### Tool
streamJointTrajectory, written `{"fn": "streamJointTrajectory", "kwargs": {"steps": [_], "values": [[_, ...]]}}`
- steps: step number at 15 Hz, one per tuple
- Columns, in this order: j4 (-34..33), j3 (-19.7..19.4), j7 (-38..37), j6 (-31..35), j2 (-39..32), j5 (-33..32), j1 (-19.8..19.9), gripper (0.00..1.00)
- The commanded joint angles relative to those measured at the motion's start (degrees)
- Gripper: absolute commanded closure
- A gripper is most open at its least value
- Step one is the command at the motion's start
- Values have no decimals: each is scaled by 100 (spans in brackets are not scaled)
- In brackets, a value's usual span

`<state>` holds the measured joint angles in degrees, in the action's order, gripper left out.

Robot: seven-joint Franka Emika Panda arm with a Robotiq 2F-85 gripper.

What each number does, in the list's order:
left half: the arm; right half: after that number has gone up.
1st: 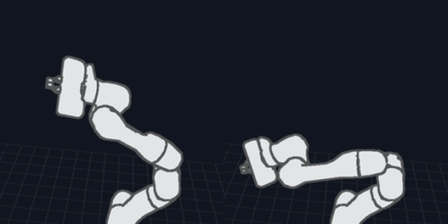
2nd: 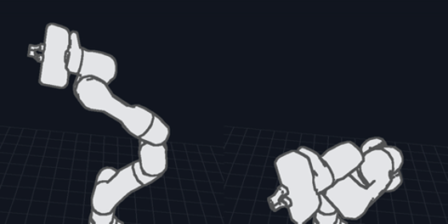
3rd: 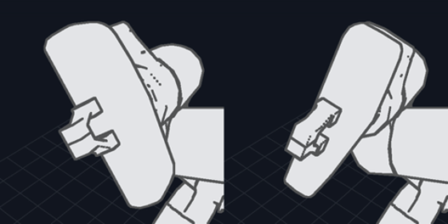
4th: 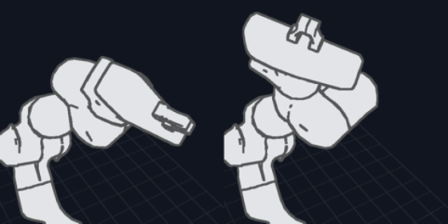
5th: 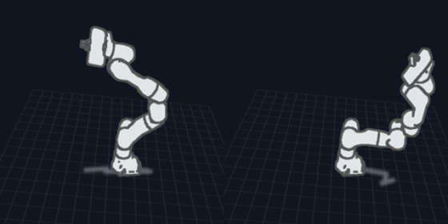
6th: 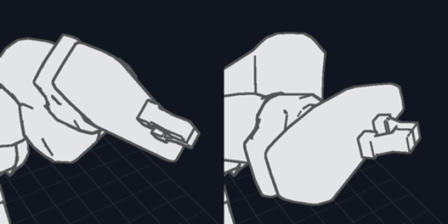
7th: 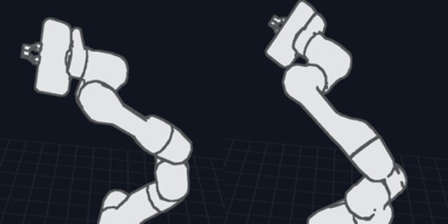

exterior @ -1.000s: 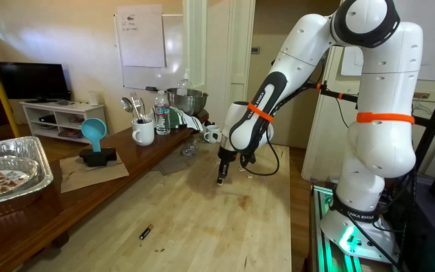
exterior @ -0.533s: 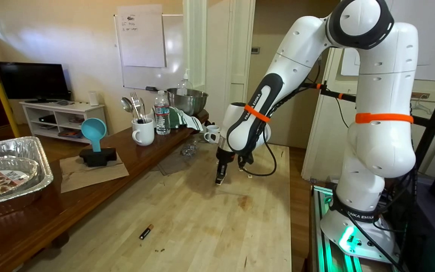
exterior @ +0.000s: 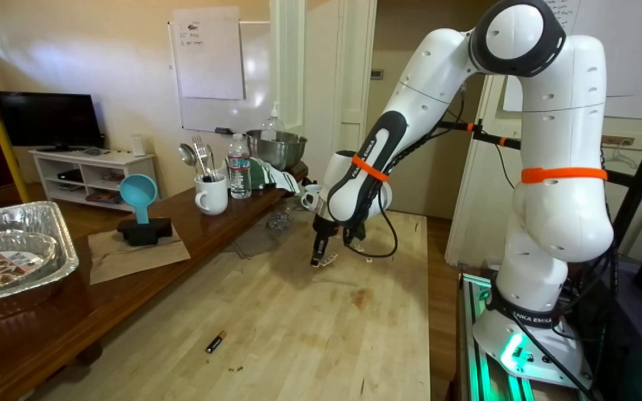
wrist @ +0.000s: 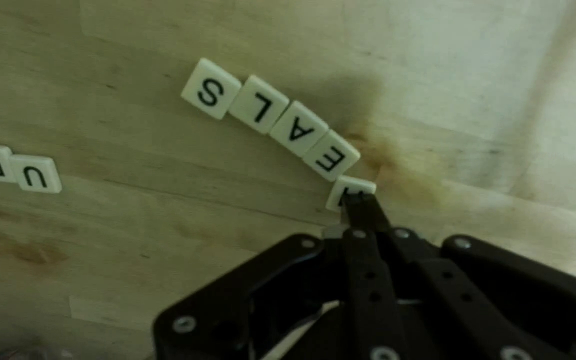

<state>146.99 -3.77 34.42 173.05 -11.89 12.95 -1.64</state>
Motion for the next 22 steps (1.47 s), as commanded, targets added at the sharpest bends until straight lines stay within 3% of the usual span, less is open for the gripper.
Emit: {"fn": "streamJointTrajectory", "kwargs": {"steps": [1,7,19,22], "values": [[-329,-71,-115,256,-483,71,66,100],[-590,-309,-282,306,-705,45,142,100],[-618,-1290,-459,370,-802,-26,257,100],[-551,-1380,-400,180,-625,33,317,100]]}}
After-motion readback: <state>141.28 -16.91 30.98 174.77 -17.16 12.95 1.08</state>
